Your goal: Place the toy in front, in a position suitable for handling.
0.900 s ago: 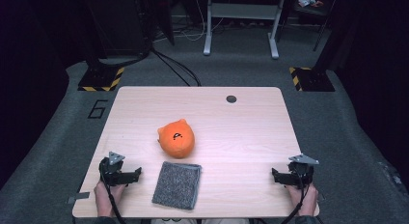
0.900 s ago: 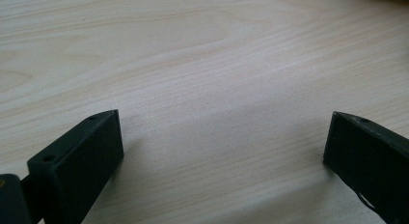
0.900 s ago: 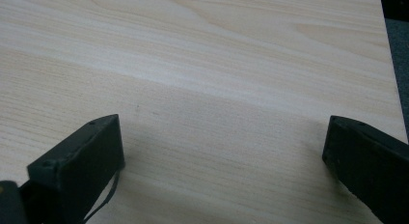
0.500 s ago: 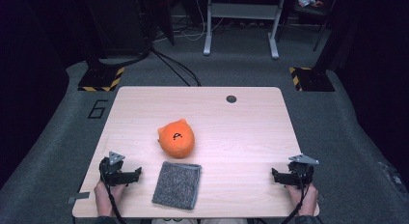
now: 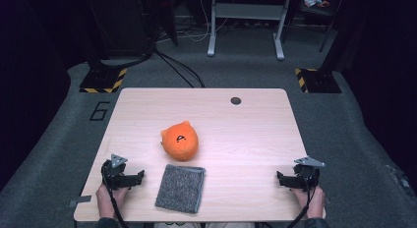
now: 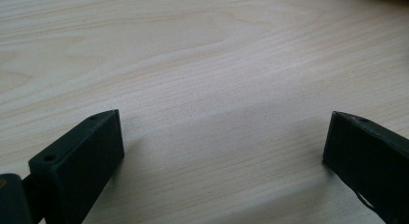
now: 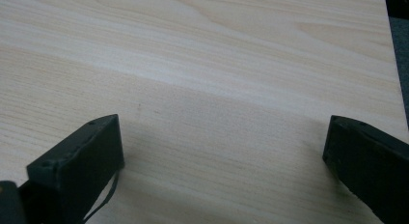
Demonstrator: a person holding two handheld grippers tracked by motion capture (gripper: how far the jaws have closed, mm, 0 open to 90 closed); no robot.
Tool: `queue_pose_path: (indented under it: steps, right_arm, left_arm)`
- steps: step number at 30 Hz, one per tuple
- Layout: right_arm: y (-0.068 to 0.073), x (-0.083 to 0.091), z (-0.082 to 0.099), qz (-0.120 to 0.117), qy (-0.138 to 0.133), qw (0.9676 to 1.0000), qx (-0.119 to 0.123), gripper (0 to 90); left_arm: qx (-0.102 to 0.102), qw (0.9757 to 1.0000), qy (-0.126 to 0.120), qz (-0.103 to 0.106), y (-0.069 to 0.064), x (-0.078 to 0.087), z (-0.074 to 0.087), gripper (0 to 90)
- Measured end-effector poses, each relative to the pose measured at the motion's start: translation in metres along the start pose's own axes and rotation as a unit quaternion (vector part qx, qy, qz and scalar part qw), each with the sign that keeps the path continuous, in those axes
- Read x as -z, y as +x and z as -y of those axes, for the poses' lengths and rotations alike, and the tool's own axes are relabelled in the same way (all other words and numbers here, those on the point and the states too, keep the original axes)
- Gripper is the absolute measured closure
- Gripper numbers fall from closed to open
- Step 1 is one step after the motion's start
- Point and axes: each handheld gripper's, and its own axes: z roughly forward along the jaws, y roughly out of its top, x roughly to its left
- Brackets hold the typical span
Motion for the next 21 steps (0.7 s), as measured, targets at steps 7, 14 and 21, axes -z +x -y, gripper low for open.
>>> queue_pose_path:
  steps: [7, 14, 21]
  right_arm:
    - [0.003, 0.005, -0.003, -0.001, -0.006, 1.0000, 0.000, 0.9]
    - [0.032, 0.015, -0.016, -0.050, -0.018, 0.9983, 0.021, 0.9]
    - [0.072, 0.016, -0.033, -0.097, -0.021, 0.9925, 0.071, 1.0]
  left_arm:
    - [0.001, 1.0000, 0.002, 0.002, 0.000, 0.000, 0.000, 0.4]
    - [-0.001, 1.0000, 0.002, 0.002, 0.000, 0.000, 0.000, 0.4]
    - [-0.001, 1.0000, 0.003, 0.002, 0.000, 0.000, 0.000, 0.5]
